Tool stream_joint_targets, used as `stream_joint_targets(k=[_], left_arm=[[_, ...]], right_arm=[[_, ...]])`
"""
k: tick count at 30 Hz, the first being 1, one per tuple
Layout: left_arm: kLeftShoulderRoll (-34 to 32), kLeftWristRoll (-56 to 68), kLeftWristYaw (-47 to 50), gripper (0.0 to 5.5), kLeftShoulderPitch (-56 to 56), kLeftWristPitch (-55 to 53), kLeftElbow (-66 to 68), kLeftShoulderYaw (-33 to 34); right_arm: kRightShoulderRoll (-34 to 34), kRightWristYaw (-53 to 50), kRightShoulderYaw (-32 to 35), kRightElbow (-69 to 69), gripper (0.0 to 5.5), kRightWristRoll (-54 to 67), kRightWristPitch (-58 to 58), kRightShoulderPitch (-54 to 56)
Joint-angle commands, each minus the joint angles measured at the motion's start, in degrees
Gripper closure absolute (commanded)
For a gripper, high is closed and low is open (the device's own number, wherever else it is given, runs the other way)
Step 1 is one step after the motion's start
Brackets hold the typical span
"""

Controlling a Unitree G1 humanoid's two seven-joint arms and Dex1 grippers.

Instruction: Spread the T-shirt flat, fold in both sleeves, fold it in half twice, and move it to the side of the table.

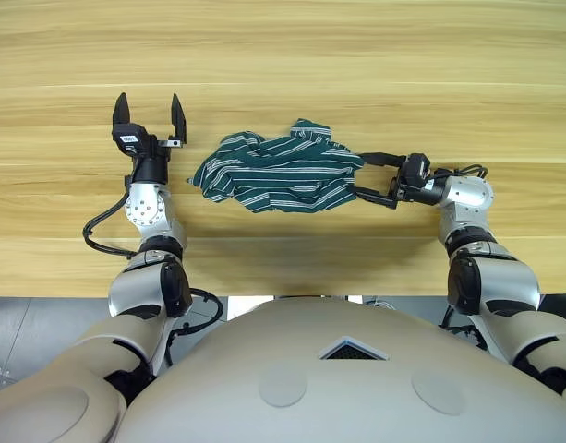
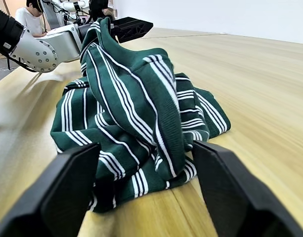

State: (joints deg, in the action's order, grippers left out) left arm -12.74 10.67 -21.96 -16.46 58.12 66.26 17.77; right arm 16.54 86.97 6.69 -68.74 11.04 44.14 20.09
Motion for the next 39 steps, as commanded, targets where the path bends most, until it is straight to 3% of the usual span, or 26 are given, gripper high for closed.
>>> stream_joint_targets(k=[1,10,16,20,25,28,33,39], left_arm=[[-0.40,0.20,-0.38,0.89,0.19,-0.07,-0.61,-0.06],[-0.44,0.00,-0.39,0.89,0.47,-0.14,-0.82,-0.18],[-1.59,0.90,-6.43,0.89,3.68,0.63,-3.99,-1.60],[-3.58,11.68,-23.25,0.89,10.77,-4.69,-14.43,-1.80],[-7.95,32.32,-43.32,0.89,23.39,-23.88,-36.98,1.62],[-9.48,32.45,-49.99,0.89,29.04,-29.63,-43.38,-1.01],[-10.95,23.36,-51.23,0.89,32.32,-33.59,-45.75,-6.83],[-9.50,12.49,-45.32,1.07,29.45,-28.42,-40.69,-9.76]], right_arm=[[-0.09,-0.95,-0.65,0.69,2.79,-0.64,0.85,0.90],[-0.07,-3.38,-1.62,0.65,4.37,-1.19,1.87,1.22],[0.22,-2.60,-1.76,1.34,5.48,-0.66,2.08,1.19],[0.45,-1.47,-1.99,2.35,5.48,-0.18,2.00,1.24],[0.60,-2.05,-2.16,2.93,5.48,-0.24,2.56,0.65],[0.81,-2.30,-2.28,2.69,5.48,-0.30,2.54,0.64],[1.14,-2.66,-2.37,2.58,5.48,-0.37,2.39,0.89],[1.07,-2.90,-2.54,2.76,5.50,-0.43,2.86,0.59]])
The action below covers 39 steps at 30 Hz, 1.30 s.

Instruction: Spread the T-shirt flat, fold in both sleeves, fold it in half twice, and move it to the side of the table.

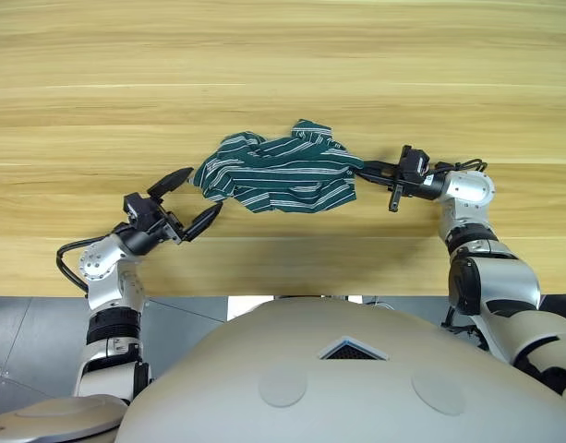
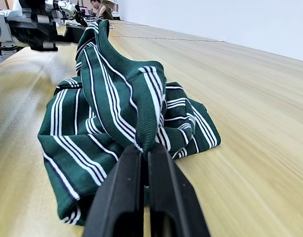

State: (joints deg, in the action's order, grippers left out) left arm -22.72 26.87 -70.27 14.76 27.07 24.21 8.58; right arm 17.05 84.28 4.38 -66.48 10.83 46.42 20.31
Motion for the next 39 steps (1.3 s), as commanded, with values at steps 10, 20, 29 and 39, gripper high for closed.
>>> stream_joint_targets(k=[10,20,29,39], left_arm=[[1.12,-4.21,4.62,2.84,-2.56,5.44,1.85,-1.31],[1.37,-4.12,4.85,4.48,-3.28,6.20,3.98,-1.95],[2.29,-1.38,4.22,5.46,-3.67,6.96,2.43,-1.21],[-0.18,-1.66,11.82,5.46,-9.73,6.75,-15.26,2.66]], right_arm=[[0.42,-0.61,-0.47,0.40,5.50,-0.42,0.98,0.24],[0.58,0.29,-0.54,1.01,5.50,-0.03,0.96,0.38],[0.98,0.45,-0.71,1.21,5.50,-0.22,1.05,0.82],[3.38,-5.18,3.48,15.51,5.50,6.74,-6.53,10.73]])
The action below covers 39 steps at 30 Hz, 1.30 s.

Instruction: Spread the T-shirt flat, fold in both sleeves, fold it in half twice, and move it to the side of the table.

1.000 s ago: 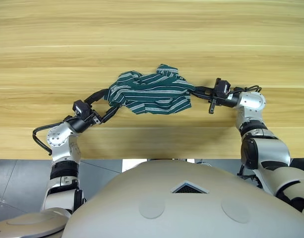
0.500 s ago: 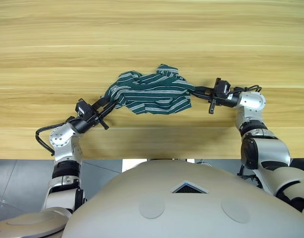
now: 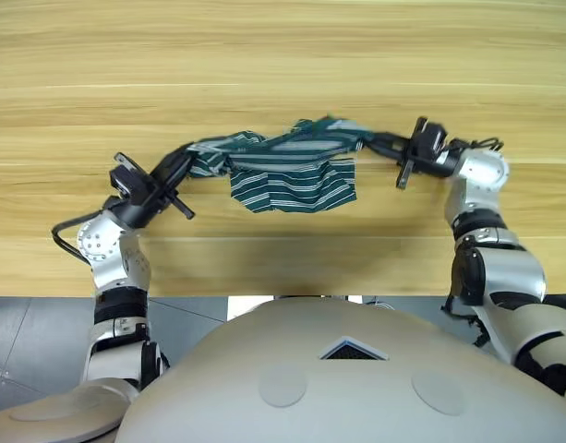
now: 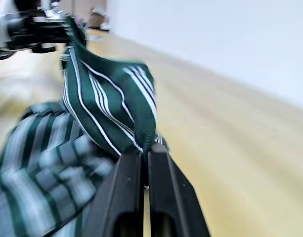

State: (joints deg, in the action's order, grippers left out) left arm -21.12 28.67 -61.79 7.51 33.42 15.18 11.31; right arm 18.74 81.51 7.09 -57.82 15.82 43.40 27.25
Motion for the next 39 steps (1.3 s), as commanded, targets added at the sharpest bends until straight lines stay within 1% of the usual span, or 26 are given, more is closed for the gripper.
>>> stream_joint_targets(k=[1,9,13,16,19,23,29,34,37,39], left_arm=[[-2.20,-4.84,4.20,5.46,-2.93,0.27,-7.72,-0.62],[-6.54,-12.64,8.44,5.46,-6.75,-4.18,-12.85,-4.07],[-8.47,-16.57,14.13,5.46,-12.56,-9.94,-14.33,-3.61],[-9.44,-17.85,19.18,5.46,-18.02,-14.99,-14.83,-2.48],[-10.40,-17.19,21.93,5.46,-20.80,-16.78,-15.08,-0.51],[-10.94,-16.27,23.15,5.46,-21.83,-17.41,-13.68,1.11],[-12.34,-18.60,24.21,5.46,-25.38,-18.93,-13.82,0.16],[-14.51,-20.37,20.82,5.46,-24.57,-19.70,-16.41,-3.99],[-16.01,-19.81,19.63,5.46,-23.56,-21.04,-19.70,-4.11],[-17.65,-18.57,18.83,5.46,-23.15,-22.31,-22.90,-3.02]], right_arm=[[1.88,-3.46,0.58,9.00,5.50,1.86,-4.65,4.34],[3.26,-8.35,-4.01,25.95,5.50,0.65,-9.40,0.55],[5.78,-9.55,-4.91,33.21,5.50,0.67,-11.24,-0.41],[8.45,-10.50,-5.11,34.79,5.50,-0.31,-12.25,-0.07],[10.39,-12.49,-4.91,33.12,5.50,-1.89,-13.02,1.25],[11.85,-15.28,-4.84,31.53,5.50,-3.26,-13.40,2.69],[12.75,-22.83,-2.70,31.41,5.50,-3.39,-15.99,8.90],[13.22,-24.93,-1.40,38.85,5.50,0.32,-21.71,11.31],[14.44,-24.13,-2.46,42.33,5.50,0.22,-24.10,10.97],[15.94,-22.51,-2.63,45.85,5.50,1.19,-25.67,9.75]])
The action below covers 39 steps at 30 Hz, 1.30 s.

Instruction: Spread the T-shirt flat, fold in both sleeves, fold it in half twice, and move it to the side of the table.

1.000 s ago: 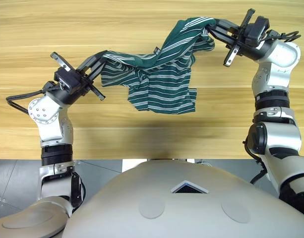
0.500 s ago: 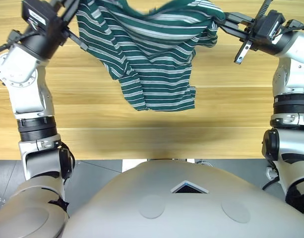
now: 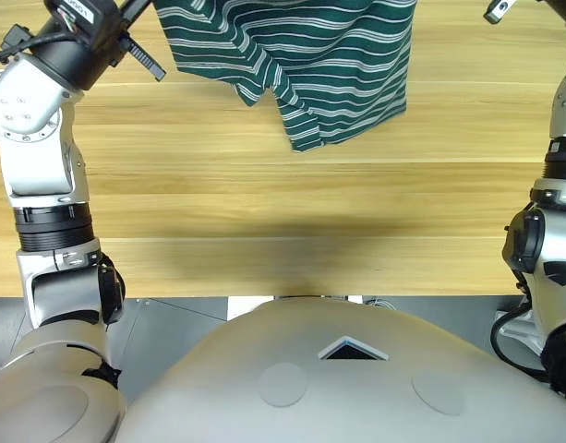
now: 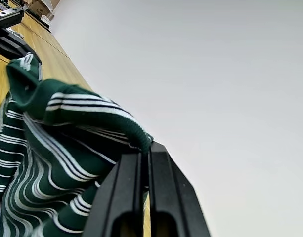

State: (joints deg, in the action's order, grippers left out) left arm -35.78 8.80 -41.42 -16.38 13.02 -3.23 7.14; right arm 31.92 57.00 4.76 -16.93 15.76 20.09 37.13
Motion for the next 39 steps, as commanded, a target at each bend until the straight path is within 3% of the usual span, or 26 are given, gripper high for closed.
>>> stream_joint_targets(k=[1,3,6,8,10,14,17,20,22,24,29,34,39], left_arm=[[-4.12,2.99,-2.34,5.46,1.72,-3.19,-7.93,2.16],[-6.04,6.20,-3.38,5.46,4.29,-5.72,-15.14,4.26],[-9.24,17.71,-1.65,5.46,7.33,-14.29,-29.59,12.90],[-11.78,25.50,1.09,5.46,4.97,-20.38,-32.62,19.06],[-13.87,30.56,3.95,5.46,-0.32,-25.56,-29.79,21.25],[-10.41,28.38,4.71,5.46,-10.61,-29.94,-13.17,12.20],[-4.31,17.88,2.02,5.46,-23.03,-26.42,13.64,1.02],[2.27,3.54,6.32,5.46,-44.01,-19.40,52.76,-7.75],[2.83,-3.13,16.73,5.46,-54.55,-15.75,65.90,-10.43],[2.30,-6.37,23.95,5.46,-62.78,-13.55,70.85,-11.35],[0.85,-10.77,29.00,5.46,-73.04,-9.97,75.78,-12.61],[1.43,-14.80,27.93,5.46,-71.35,-7.29,79.71,-12.60],[3.91,-18.40,21.86,5.46,-62.89,-4.86,80.29,-14.27]], right_arm=[[4.23,3.61,0.24,8.24,5.50,3.28,-3.90,-1.58],[6.75,6.10,1.85,13.99,5.50,7.60,-6.95,-4.27],[11.46,8.48,8.40,26.52,5.50,19.17,-13.47,-9.60],[13.26,6.46,11.54,30.85,5.50,24.86,-18.54,-8.68],[13.14,3.40,10.81,29.39,5.50,25.55,-22.48,-4.57],[8.15,1.28,2.42,12.34,5.50,16.26,-24.12,4.03],[1.51,0.05,-4.71,-13.94,5.50,5.76,-20.87,14.19],[-5.43,-15.30,-9.10,-45.21,5.50,-6.33,-16.51,31.21],[-7.72,-26.22,-8.88,-53.09,5.50,-9.28,-16.54,40.34],[-8.14,-32.35,-8.80,-55.90,5.50,-11.14,-15.98,47.85],[-6.62,-35.64,-7.96,-58.70,5.50,-14.18,-15.02,56.04],[-7.01,-34.09,-9.61,-61.32,5.50,-20.06,-13.65,48.25],[-9.12,-28.39,-9.52,-61.80,5.50,-23.25,-10.90,35.63]])
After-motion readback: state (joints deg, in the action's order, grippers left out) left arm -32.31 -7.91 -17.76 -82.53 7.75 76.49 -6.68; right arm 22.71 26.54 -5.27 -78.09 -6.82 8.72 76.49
